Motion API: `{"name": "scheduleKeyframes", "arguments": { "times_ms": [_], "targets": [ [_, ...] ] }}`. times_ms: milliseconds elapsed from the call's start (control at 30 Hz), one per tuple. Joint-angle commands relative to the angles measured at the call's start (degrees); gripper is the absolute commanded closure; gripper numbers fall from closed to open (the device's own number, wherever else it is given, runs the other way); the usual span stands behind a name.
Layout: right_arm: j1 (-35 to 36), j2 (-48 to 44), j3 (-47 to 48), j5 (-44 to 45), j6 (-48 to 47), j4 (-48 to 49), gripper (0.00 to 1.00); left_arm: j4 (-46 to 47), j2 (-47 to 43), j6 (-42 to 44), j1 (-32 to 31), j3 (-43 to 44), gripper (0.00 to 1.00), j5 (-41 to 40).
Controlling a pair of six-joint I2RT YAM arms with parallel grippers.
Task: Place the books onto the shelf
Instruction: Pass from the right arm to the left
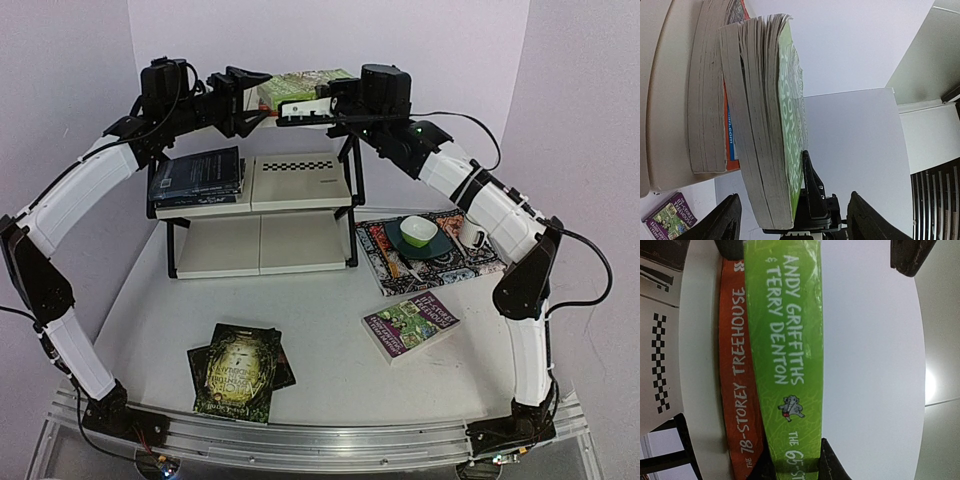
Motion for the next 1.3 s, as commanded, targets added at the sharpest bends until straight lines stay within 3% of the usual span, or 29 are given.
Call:
{"name": "scheduleKeyframes", "arguments": {
  "times_ms": [0,233,333,433,567,633,700,967,1100,1267],
  "targets": [
    [0.6,-4.4,1.3,-0.5,1.4,6.9,0.91,3.3,-0.2,-1.0,-0.1,1.7,0.26,0.2],
    [0.8,-5.3,0.4,-0.8,1.8,6.9,0.91,3.4,2.7,-1.4,-0.7,5.0,0.26,1.3],
    [0.9,-5.7,0.0,-1.0,1.9,6.8,0.91,3.5,3.3,-1.0,-1.0,5.9,0.33,1.2],
    [0.9,-5.6,0.1,-1.0,1.8,6.8,0.9,3.6,3.6,-0.6,-1.2,6.4,0.48,0.9],
    [1.0,-5.8,0.0,-1.0,2.3,6.8,0.84,3.6,3.7,-0.3,-1.0,6.9,0.75,0.9],
    [0.9,-6.2,-0.5,-1.0,2.3,6.8,0.71,3.6,3.3,0.5,-1.0,6.7,0.87,0.3],
    [1.0,-7.6,-2.7,-1.2,2.3,8.8,0.57,3.7,2.6,0.9,-1.0,6.3,0.92,-0.5],
    [1.3,-18.4,-16.1,-4.2,9.8,9.7,0.22,3.7,2.5,0.8,-0.8,7.5,0.92,-0.8],
    [1.3,-23.8,-19.3,-5.8,17.5,2.8,0.17,3.6,2.6,1.2,-0.7,8.6,0.89,-0.4],
    [1.1,-26.2,-16.2,-2.5,30.4,-8.9,0.13,3.6,2.1,1.2,-0.1,9.0,0.88,-0.1]
  ]
}}
